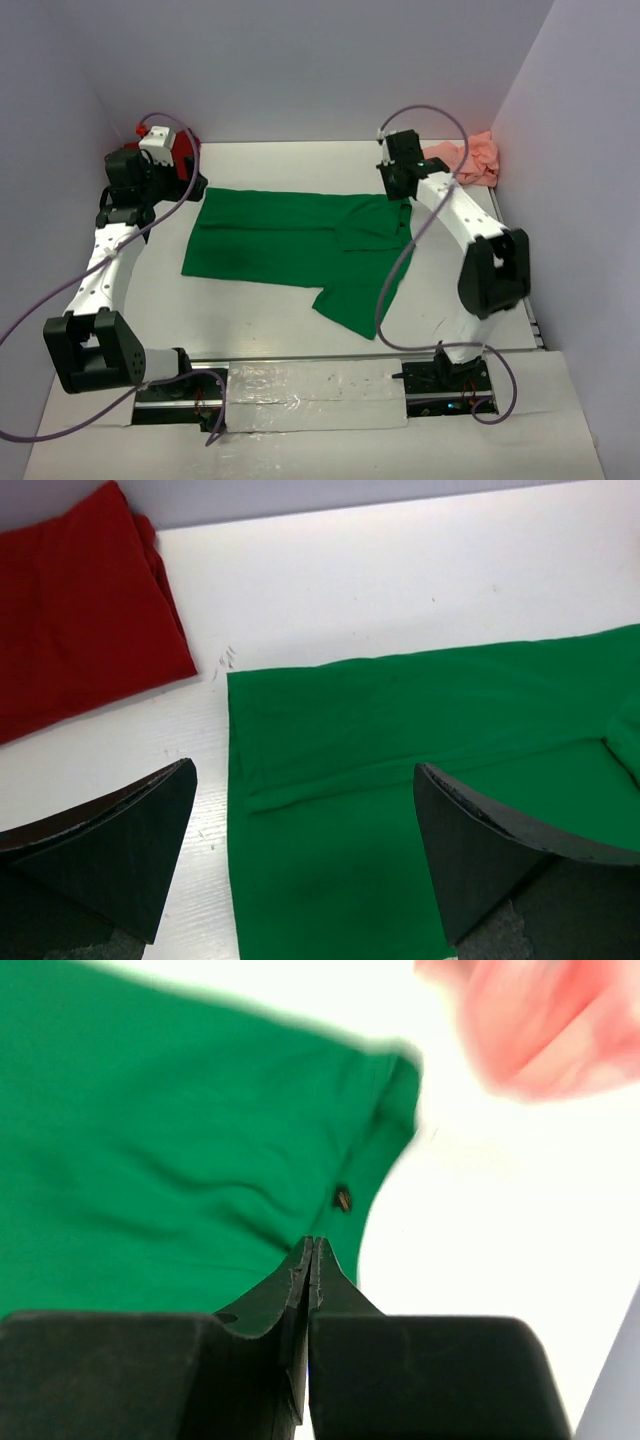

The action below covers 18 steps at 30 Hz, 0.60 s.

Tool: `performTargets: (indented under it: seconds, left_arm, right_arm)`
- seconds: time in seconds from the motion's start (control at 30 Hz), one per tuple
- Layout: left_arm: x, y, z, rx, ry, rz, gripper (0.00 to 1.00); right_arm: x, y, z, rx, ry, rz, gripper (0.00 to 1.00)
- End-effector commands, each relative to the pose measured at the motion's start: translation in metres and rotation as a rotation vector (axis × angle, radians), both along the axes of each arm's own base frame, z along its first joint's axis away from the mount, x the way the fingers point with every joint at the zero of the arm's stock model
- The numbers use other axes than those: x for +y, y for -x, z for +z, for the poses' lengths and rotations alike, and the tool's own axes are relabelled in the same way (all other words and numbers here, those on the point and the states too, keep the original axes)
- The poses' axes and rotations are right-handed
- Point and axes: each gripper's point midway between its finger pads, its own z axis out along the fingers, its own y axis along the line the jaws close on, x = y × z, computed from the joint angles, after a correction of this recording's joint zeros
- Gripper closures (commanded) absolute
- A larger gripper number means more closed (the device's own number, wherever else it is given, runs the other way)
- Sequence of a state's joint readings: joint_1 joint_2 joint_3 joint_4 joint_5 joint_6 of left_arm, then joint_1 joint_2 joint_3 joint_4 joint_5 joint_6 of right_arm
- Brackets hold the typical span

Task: Fold and stack the t-shirts
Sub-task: Fold the flattened tshirt in 1/3 of the way, then grap the side of the flattened tshirt closest away from the robot with both arms

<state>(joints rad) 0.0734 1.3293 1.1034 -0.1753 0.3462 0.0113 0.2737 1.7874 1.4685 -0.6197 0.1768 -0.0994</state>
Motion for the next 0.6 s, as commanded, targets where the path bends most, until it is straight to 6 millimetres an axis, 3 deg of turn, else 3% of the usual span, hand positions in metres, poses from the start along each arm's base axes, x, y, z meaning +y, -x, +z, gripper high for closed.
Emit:
performTargets:
  seconds: [0.0, 0.07, 0.13, 0.23, 0.3, 0.4, 0.43, 0.5, 0.57]
  left_arm:
    - [-0.001, 0.01, 0.014, -0.038, -0.006, -0.022, 0.01]
    - [-0.001, 0.012, 0.007, -0.025, -0.006, -0.028, 0.01]
    - [-0.008, 0.019, -0.004, 0.022, -0.015, -0.084, 0.01]
    - [-0.011, 0.032, -0.036, 0.15, -0.042, -0.153, 0.01]
    - [-0.006, 0.041, -0.055, 0.206, -0.084, -0.174, 0.03]
    - [0.009, 0.063, -0.092, 0.327, -0.159, -0.189, 0.05]
    - [0.014, 0.076, -0.108, 0.387, -0.174, -0.185, 0.05]
    - [0.037, 0.088, -0.122, 0.432, -0.215, -0.151, 0.04]
    - [0.047, 0.107, -0.138, 0.497, -0.193, -0.156, 0.03]
  right_arm:
    - [0.035, -0.002, 0.091, -0.233, -0.142, 0.099, 1.0]
    - [0.042, 0.011, 0.093, -0.195, -0.168, 0.125, 1.0]
    - [0.059, 0.036, 0.073, -0.061, -0.201, 0.217, 1.0]
    - [0.073, 0.076, 0.046, 0.127, -0.196, 0.353, 0.87]
    - [0.071, 0.095, 0.028, 0.174, -0.146, 0.404, 0.72]
    - [0.066, 0.105, 0.026, 0.117, -0.047, 0.424, 0.63]
    - [0.066, 0.107, 0.033, 0.085, -0.039, 0.427, 0.61]
    - [0.064, 0.11, 0.033, 0.077, -0.042, 0.411, 0.59]
    - [0.058, 0.109, 0.033, 0.07, -0.021, 0.383, 0.59]
